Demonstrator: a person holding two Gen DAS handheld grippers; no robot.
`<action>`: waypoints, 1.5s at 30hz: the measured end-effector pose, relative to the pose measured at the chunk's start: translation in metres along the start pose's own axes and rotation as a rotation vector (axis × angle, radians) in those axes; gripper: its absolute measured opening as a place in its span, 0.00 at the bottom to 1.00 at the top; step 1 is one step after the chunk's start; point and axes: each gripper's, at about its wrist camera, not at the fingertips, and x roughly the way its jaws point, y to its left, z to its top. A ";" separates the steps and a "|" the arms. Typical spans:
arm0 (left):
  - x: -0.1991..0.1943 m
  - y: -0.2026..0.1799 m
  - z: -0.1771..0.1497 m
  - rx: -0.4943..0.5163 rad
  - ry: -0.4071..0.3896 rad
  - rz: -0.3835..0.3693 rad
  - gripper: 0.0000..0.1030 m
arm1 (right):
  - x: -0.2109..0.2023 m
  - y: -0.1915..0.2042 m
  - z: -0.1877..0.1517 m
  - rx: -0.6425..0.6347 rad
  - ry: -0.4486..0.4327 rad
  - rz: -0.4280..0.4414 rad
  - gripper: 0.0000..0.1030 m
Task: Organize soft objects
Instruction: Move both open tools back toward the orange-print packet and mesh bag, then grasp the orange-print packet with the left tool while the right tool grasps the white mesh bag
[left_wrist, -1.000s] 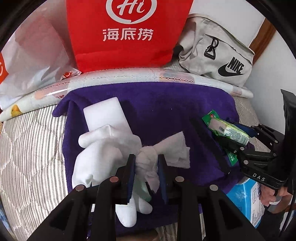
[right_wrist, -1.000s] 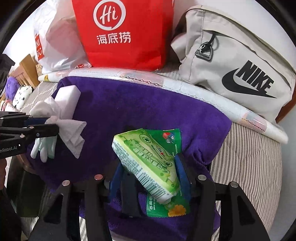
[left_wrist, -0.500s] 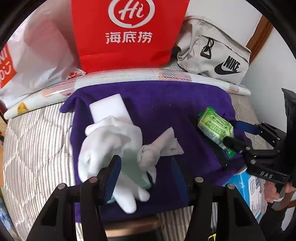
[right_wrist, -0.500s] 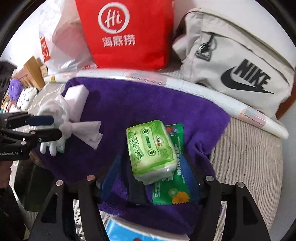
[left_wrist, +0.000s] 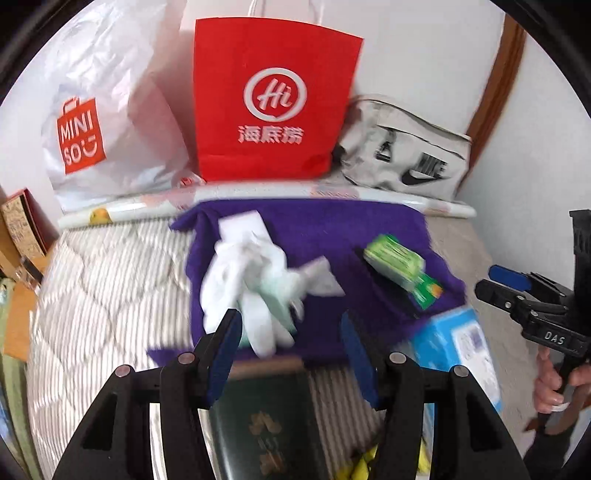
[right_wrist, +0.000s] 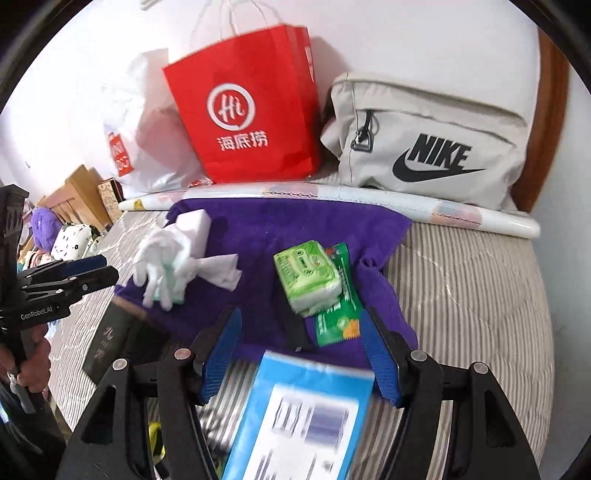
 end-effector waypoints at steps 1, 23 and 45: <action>-0.006 0.000 -0.006 -0.004 0.002 -0.007 0.52 | -0.009 0.004 -0.007 -0.005 -0.012 0.010 0.64; -0.032 -0.055 -0.174 0.151 0.126 -0.059 0.66 | -0.091 0.043 -0.149 0.026 -0.024 0.031 0.64; -0.014 -0.057 -0.190 0.174 0.112 -0.135 0.46 | -0.062 0.039 -0.198 0.075 0.070 0.019 0.65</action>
